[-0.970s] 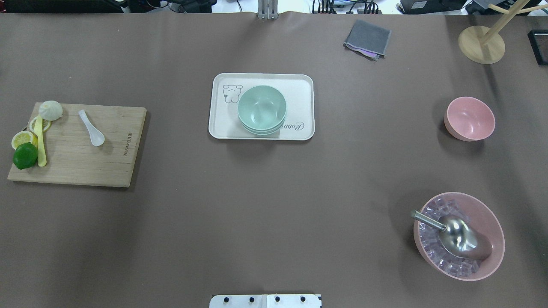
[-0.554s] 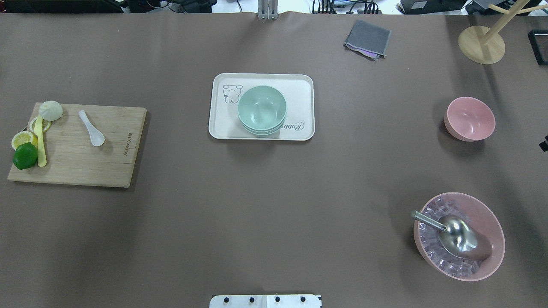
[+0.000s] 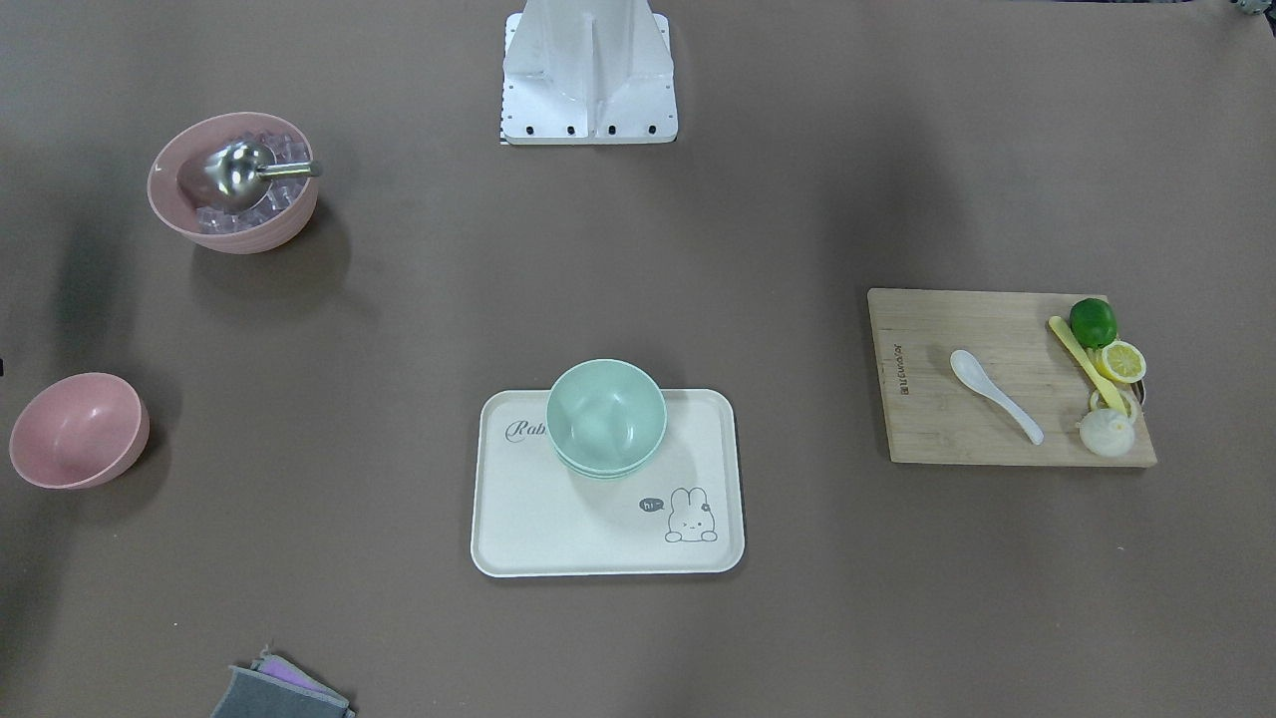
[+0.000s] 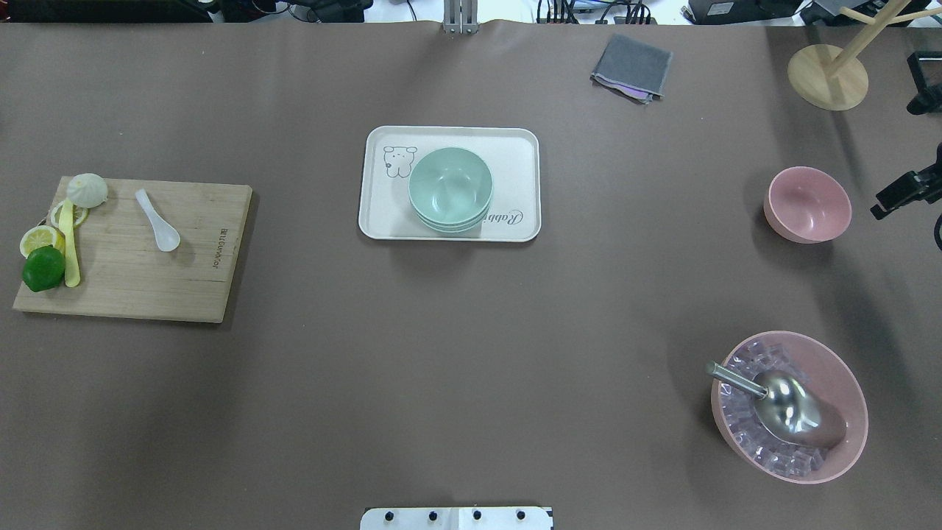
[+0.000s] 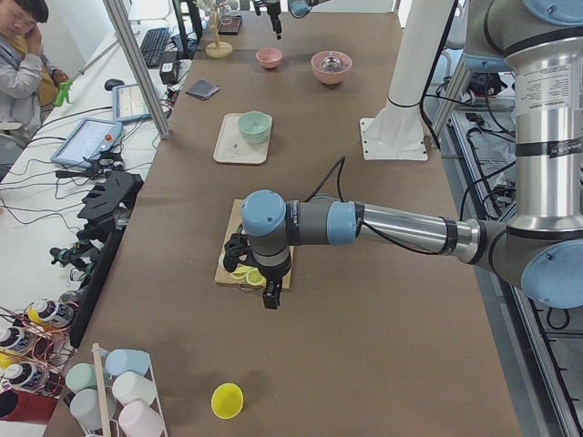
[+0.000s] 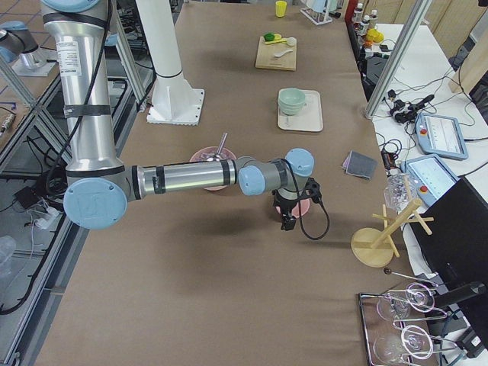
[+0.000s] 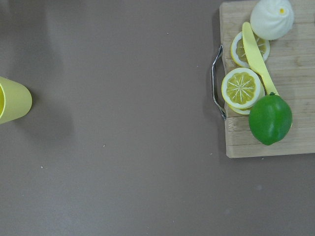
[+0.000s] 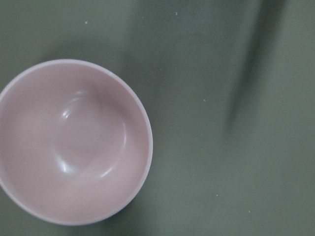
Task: Stack pink bowl on green and place spoon
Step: 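Lower the right gripper onto the pink bowl rim and grasp it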
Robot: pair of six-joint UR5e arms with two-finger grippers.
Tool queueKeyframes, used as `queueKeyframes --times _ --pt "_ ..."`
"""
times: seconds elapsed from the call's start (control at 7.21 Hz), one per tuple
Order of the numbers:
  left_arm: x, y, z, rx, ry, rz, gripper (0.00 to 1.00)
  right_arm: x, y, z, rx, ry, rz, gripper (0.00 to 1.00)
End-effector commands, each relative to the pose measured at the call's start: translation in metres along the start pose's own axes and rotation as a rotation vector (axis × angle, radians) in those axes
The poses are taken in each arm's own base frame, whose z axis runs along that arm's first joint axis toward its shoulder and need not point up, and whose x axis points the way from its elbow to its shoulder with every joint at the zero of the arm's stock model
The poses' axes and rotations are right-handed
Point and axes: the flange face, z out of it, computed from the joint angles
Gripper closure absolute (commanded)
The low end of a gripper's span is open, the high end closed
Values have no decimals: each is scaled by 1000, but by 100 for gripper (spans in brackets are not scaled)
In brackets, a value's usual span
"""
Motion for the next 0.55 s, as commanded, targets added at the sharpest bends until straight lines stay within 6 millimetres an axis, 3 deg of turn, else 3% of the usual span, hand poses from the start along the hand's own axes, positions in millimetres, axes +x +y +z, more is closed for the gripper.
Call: queueKeyframes --times 0.0,0.14,0.42 --pt "2 -5 -3 6 -1 6 2 -28 -28 28 -21 -13 79 0" --pt "3 -6 -4 8 -1 8 2 -35 -32 47 -3 -24 122 0" --pt "4 -8 -5 9 -1 9 2 -16 -26 80 23 -37 107 0"
